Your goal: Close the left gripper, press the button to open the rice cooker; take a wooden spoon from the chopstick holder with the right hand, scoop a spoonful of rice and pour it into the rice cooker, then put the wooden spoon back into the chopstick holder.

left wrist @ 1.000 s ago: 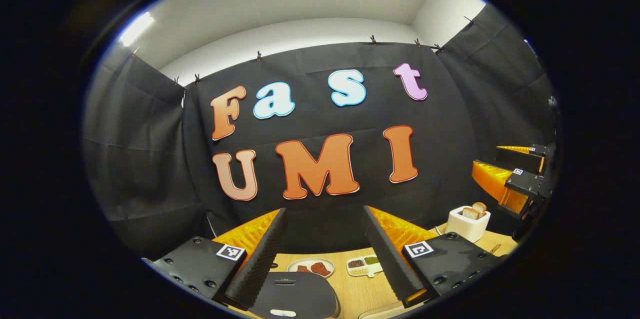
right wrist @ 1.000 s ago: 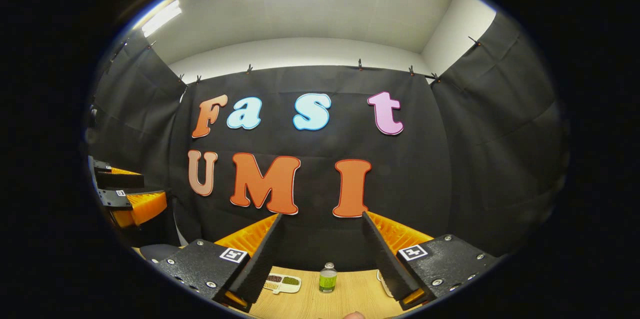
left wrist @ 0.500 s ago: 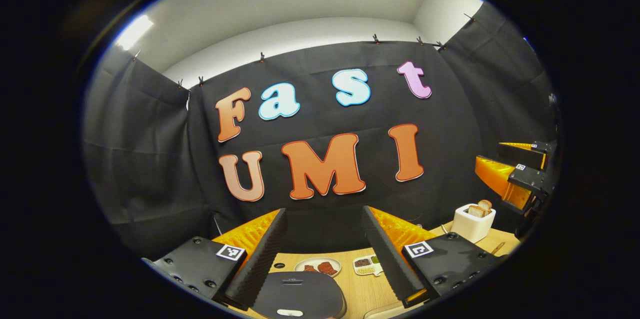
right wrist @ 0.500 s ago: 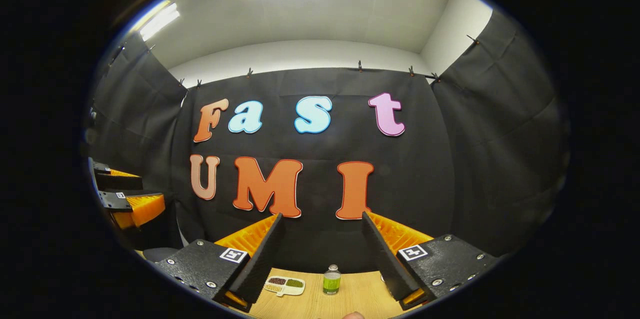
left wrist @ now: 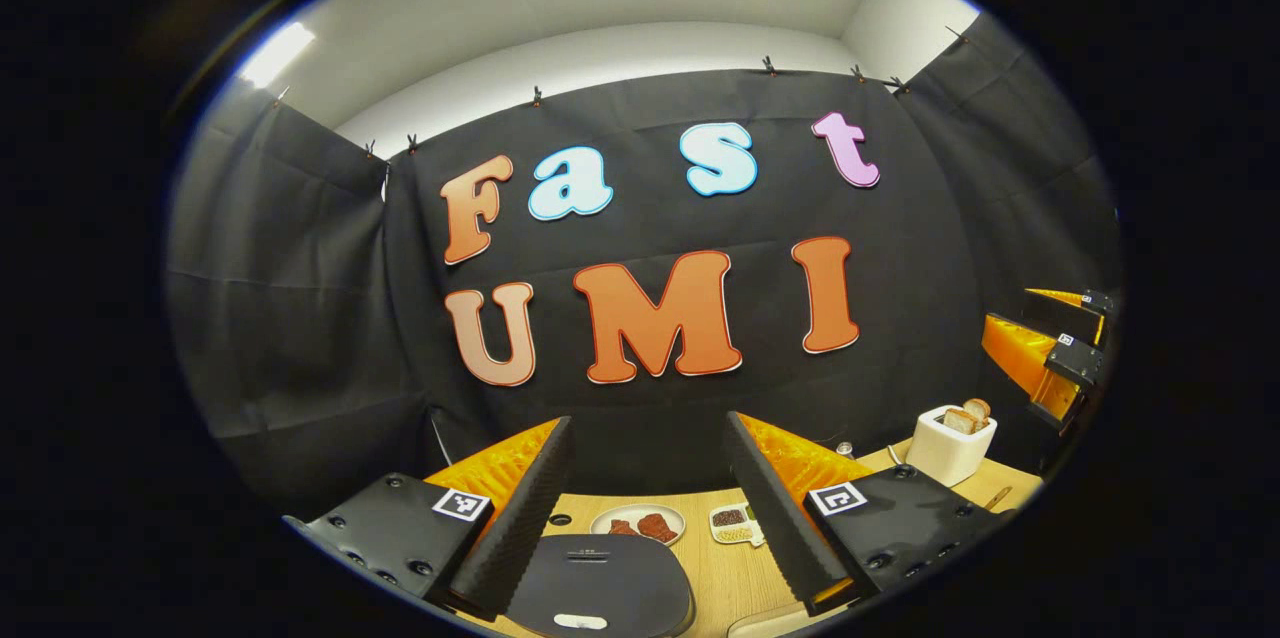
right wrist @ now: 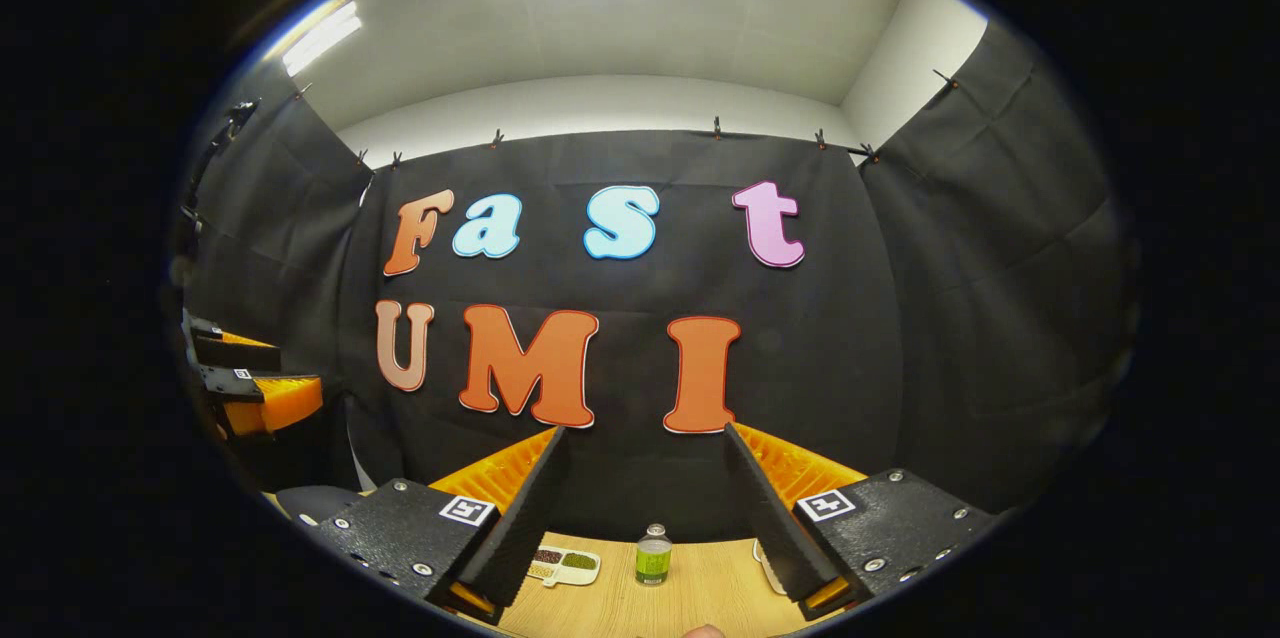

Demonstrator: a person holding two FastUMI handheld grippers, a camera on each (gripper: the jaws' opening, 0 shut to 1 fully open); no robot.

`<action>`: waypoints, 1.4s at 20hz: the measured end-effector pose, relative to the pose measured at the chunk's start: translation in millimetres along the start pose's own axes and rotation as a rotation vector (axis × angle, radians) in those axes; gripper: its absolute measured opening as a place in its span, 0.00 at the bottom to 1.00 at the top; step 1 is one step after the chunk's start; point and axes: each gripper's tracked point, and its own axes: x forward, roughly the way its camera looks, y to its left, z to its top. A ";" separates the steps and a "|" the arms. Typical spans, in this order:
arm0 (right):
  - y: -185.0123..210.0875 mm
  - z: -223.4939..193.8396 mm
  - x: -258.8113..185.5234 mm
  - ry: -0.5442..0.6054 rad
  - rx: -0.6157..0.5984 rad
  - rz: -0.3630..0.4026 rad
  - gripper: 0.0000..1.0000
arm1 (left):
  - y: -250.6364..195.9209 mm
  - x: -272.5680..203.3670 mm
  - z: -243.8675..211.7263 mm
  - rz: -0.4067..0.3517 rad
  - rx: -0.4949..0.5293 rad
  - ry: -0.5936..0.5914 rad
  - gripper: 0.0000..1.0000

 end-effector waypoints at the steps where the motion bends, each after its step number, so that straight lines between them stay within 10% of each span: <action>1: -0.5 -3.2 0.8 0.003 0.002 0.000 0.94 | 0.1 0.3 -1.6 0.001 -0.003 0.005 1.00; 6: -0.9 -5.5 2.9 0.006 0.008 0.005 0.99 | -3.2 3.7 -12.9 -0.002 -0.017 0.041 0.90; 13: -4.8 -9.9 3.2 0.014 0.010 0.007 0.94 | -3.7 9.7 -35.1 0.022 -0.017 0.137 0.02; 28: -22.9 -18.8 -4.6 0.042 -0.001 -0.027 0.94 | 42.9 6.3 -189.7 0.069 -0.127 0.867 0.11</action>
